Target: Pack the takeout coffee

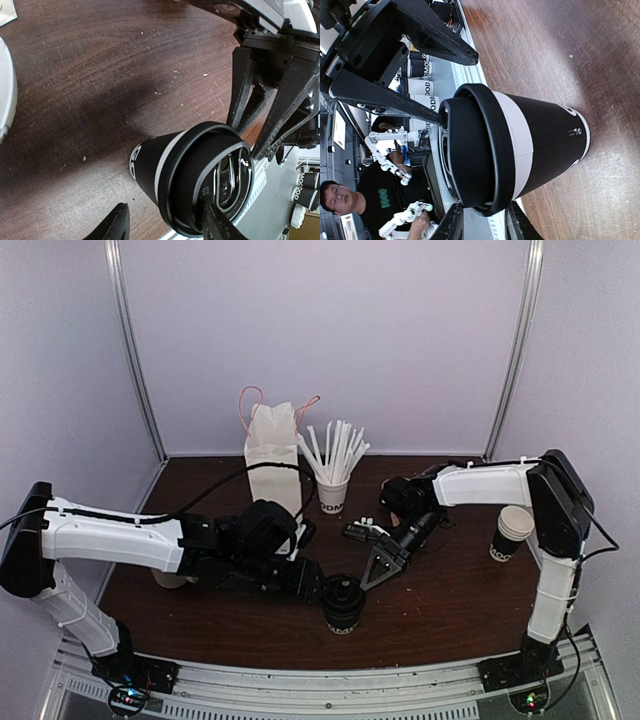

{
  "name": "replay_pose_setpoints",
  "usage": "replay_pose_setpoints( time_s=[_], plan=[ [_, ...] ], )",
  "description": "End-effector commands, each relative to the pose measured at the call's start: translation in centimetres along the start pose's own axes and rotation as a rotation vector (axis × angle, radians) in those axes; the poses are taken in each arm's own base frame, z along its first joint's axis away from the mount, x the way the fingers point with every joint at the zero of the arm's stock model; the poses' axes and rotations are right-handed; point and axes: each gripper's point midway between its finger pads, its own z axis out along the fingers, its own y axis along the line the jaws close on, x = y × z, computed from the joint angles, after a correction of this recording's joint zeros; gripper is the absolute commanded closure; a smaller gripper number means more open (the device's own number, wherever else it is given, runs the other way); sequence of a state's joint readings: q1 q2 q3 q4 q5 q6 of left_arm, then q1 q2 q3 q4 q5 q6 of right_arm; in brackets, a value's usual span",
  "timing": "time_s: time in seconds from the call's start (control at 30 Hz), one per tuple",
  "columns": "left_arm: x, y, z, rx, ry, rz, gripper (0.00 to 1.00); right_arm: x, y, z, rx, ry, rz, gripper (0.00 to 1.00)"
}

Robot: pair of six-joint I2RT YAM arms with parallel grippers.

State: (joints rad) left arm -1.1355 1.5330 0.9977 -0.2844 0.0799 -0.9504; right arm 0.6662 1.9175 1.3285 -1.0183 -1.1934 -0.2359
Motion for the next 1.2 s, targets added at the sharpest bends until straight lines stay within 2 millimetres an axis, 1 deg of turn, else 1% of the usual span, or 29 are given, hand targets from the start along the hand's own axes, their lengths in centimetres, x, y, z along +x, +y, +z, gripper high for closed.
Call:
replay_pose_setpoints(
  time_s=[0.0, 0.07, 0.13, 0.2, 0.27, 0.33, 0.43, 0.5, 0.57, 0.7, 0.8, 0.83, 0.93, 1.0, 1.17],
  plan=[
    [2.5, 3.9, 1.6, -0.124, 0.089, -0.022, 0.49, 1.5, -8.1, 1.5, 0.281, 0.101, 0.054, 0.73],
    [2.8, 4.1, 1.8, -0.128, 0.101, -0.028, 0.49, 1.7, -8.6, 1.7, 0.288, 0.114, 0.069, 0.73],
    [3.0, 4.3, 1.8, -0.132, 0.109, -0.029, 0.49, 1.7, -8.6, 1.7, 0.284, 0.117, 0.070, 0.74],
    [3.1, 4.4, 1.8, -0.140, 0.115, -0.027, 0.50, 1.3, -7.7, 1.4, 0.269, 0.108, 0.053, 0.74],
    [2.8, 4.2, 1.6, -0.139, 0.112, -0.012, 0.50, 0.7, -6.2, 0.9, 0.255, 0.090, 0.015, 0.73],
    [2.2, 2.8, 1.3, -0.083, 0.097, 0.043, 0.48, 0.0, -4.1, 0.0, 0.234, 0.065, -0.044, 0.70],
    [0.4, -0.5, 0.0, 0.021, 0.025, 0.169, 0.36, -0.6, -1.5, -1.1, 0.213, 0.037, -0.123, 0.61],
    [-0.7, -2.2, -0.9, 0.059, -0.020, 0.229, 0.30, -0.9, -0.3, -1.9, 0.221, 0.023, -0.163, 0.57],
    [-1.6, -3.3, -1.7, 0.081, -0.049, 0.264, 0.25, -1.0, 0.2, -2.5, 0.235, 0.020, -0.181, 0.53],
    [-2.3, -4.1, -2.6, 0.097, -0.078, 0.306, 0.20, -1.0, 0.7, -3.7, 0.266, 0.008, -0.208, 0.47],
    [-2.9, -4.8, -3.4, 0.114, -0.105, 0.334, 0.18, -0.6, 0.9, -4.2, 0.294, 0.009, -0.232, 0.45],
    [-3.2, -4.7, -3.5, 0.103, -0.115, 0.333, 0.18, -0.4, 1.0, -4.2, 0.298, 0.007, -0.239, 0.45],
    [-4.6, -3.3, -3.8, 0.004, -0.161, 0.304, 0.21, 0.5, 0.8, -4.1, 0.308, -0.004, -0.243, 0.44],
    [-5.3, -2.7, -3.6, -0.032, -0.172, 0.284, 0.23, 1.2, 0.5, -3.7, 0.306, -0.011, -0.235, 0.44],
    [-5.6, -3.3, -2.3, -0.024, -0.136, 0.302, 0.25, 2.8, 0.3, -1.9, 0.263, 0.032, -0.246, 0.41]
  ],
)
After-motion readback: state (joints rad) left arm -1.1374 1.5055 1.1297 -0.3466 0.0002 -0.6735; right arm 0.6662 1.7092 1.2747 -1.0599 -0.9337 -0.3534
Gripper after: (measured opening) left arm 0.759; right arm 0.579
